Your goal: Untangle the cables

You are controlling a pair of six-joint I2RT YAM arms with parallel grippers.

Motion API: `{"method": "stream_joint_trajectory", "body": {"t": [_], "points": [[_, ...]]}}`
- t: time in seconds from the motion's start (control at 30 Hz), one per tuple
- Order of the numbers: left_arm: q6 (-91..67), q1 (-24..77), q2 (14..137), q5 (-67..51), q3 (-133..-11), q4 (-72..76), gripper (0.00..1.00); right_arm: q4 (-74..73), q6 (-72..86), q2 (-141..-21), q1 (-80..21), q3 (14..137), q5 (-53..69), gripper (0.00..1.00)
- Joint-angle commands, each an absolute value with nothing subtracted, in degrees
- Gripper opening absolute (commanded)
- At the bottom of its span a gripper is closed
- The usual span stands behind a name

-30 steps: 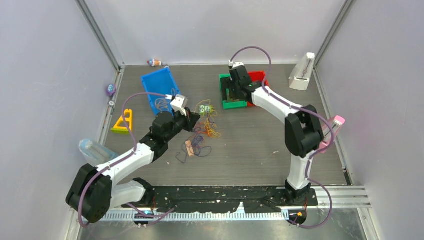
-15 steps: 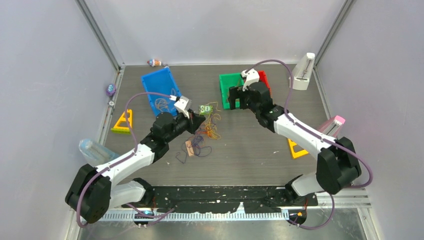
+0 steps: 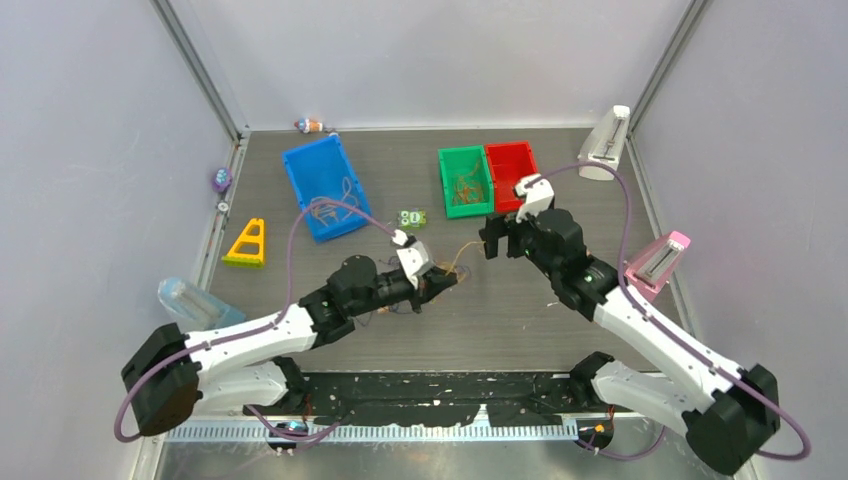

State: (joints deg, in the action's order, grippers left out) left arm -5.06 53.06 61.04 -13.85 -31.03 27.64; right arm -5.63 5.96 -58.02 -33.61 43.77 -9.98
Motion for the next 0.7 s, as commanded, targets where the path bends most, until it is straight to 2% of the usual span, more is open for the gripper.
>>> {"method": "stream_joint_trajectory", "body": {"t": [0.0,0.13,0.17,0.23,0.27,0.33,0.47,0.57,0.67], "points": [[-3.10,60.01,67.01,-10.98,-34.00,28.86,0.00,-10.41,10.50,-51.04,-33.64,39.78,-9.97,0.96],[-4.63,68.59,72.00,-5.45,-36.76,26.85,0.00,-13.80,15.43,-46.79,-33.66,36.27,-8.86,0.97],[-5.36,70.52,72.81,-4.86,-37.61,26.32,0.06,-15.03,16.02,-46.38,-33.62,35.61,-8.81,0.97],[-7.89,71.44,73.88,-4.55,-38.78,25.57,0.35,-17.23,17.68,-45.38,-33.66,35.08,-9.68,0.96],[-9.45,71.45,73.77,-2.89,-38.87,24.99,0.53,-17.93,18.50,-44.88,-33.64,34.94,-9.85,0.96],[-11.25,71.01,71.72,2.55,-38.77,21.97,0.69,-19.57,19.08,-44.65,-33.66,34.68,-9.93,0.96],[-12.98,68.65,63.28,7.71,-40.15,9.91,0.81,-20.79,19.09,-45.03,-33.64,34.19,-7.74,0.96],[-17.53,65.02,57.93,9.78,-42.66,-4.54,0.82,-18.58,18.52,-47.14,-33.89,33.70,-2.99,0.97],[-21.68,59.84,54.34,10.03,-43.09,-12.94,0.82,-16.96,18.21,-51.19,-35.52,34.65,1.78,0.99]]}}
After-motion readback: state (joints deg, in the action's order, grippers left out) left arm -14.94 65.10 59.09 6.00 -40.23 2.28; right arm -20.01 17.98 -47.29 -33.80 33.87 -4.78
